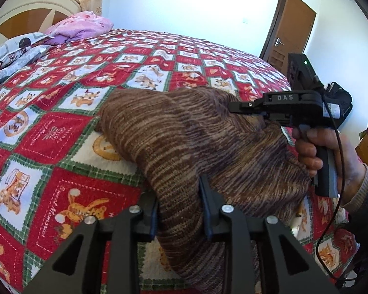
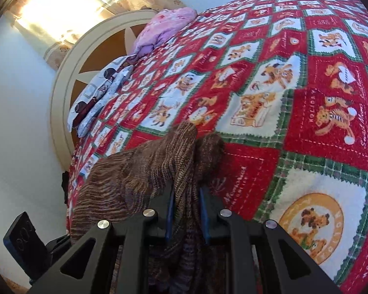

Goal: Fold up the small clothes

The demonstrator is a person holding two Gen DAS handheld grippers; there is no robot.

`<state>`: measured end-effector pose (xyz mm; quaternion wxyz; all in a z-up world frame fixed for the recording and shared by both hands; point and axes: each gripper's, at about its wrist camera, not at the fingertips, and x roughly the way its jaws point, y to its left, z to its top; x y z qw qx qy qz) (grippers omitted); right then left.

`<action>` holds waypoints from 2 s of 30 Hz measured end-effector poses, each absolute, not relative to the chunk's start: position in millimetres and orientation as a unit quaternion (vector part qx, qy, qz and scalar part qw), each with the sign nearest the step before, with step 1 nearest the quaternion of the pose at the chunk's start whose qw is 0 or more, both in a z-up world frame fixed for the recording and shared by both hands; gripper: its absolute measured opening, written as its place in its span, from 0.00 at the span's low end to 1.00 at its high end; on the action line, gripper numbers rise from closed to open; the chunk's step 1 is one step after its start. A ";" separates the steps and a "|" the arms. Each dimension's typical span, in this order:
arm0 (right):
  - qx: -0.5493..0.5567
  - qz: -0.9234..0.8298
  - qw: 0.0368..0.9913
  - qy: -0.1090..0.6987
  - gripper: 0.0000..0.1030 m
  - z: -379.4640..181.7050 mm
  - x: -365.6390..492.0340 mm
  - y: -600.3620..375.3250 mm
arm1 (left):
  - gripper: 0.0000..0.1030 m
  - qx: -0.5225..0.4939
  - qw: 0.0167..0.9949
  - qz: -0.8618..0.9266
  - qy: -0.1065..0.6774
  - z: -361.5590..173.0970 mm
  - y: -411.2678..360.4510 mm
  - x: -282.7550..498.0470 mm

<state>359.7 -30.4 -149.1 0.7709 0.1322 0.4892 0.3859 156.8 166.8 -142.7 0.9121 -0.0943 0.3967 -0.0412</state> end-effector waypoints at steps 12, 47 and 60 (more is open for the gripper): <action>0.081 0.365 0.793 0.481 0.18 -145.4 346.3 -31.9 | 0.38 -0.095 0.915 -0.015 0.392 -150.9 157.0 146.4; -0.045 0.317 0.901 0.292 0.67 -6.6 152.3 -73.5 | 0.88 -0.065 0.947 0.055 0.309 -48.7 143.8 78.5; -0.047 0.320 0.899 0.294 0.67 -9.3 147.7 -70.3 | 0.88 -0.064 0.948 0.054 0.307 -46.8 144.0 78.3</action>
